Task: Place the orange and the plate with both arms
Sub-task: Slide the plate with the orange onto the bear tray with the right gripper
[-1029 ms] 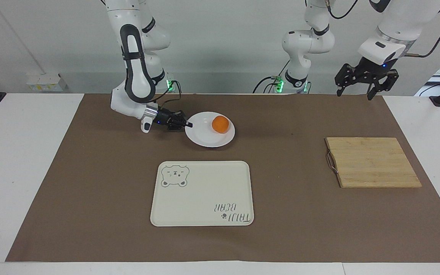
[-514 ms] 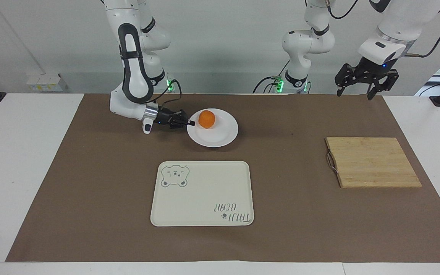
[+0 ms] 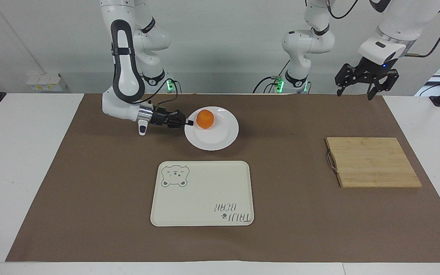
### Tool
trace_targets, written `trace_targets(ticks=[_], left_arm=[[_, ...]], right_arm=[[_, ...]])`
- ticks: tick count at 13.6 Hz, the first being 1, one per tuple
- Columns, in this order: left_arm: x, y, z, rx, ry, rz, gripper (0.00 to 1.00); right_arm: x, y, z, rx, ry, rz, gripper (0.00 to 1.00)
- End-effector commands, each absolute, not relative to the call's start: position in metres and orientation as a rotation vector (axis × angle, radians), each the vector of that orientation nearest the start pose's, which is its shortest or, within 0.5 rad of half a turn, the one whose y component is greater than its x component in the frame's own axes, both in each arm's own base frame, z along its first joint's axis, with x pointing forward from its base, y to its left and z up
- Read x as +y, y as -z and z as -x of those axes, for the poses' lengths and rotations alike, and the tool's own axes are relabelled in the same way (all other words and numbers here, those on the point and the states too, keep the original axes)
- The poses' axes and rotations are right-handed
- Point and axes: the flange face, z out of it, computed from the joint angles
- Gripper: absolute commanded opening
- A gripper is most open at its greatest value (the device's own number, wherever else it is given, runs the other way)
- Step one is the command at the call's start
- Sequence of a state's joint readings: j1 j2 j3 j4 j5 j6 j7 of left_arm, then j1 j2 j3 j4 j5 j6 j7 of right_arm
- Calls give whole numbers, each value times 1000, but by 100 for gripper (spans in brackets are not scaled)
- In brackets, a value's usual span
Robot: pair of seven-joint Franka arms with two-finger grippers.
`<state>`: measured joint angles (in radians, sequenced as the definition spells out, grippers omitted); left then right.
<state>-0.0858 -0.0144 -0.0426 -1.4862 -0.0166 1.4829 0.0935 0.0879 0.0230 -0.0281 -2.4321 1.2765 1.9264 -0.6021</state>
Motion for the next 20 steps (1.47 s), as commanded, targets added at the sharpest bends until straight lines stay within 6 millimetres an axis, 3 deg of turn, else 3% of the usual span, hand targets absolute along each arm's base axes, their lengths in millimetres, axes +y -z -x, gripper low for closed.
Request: trace_targets(ticks=[1,5,9,10,12,16,20], left_arm=[[-68,-665,-528,337,10,3123,100],[-68,-665,-528,334,10,3123,100],[-68,-664,-528,337,7,3123,100],[-68,-665,-528,334,10,3123,100],[-69,-665,-528,337,12,3123,100],[-68,-664,-528,334,5,3123,100],[-68,-664,-528,337,7,3123,100]], right_arm=[[97,-321,-483,249,-186,1986,0],[104,-336,-530,269,-162,1995,0],[106,-364,-597,368,-129,2005,0],[108,-366,-612,394,-115,2007,0],[115,-353,-640,412,-96,2017,0],[133,-324,-665,460,-76,2050,0],[131,-322,-672,466,-68,2049,0]])
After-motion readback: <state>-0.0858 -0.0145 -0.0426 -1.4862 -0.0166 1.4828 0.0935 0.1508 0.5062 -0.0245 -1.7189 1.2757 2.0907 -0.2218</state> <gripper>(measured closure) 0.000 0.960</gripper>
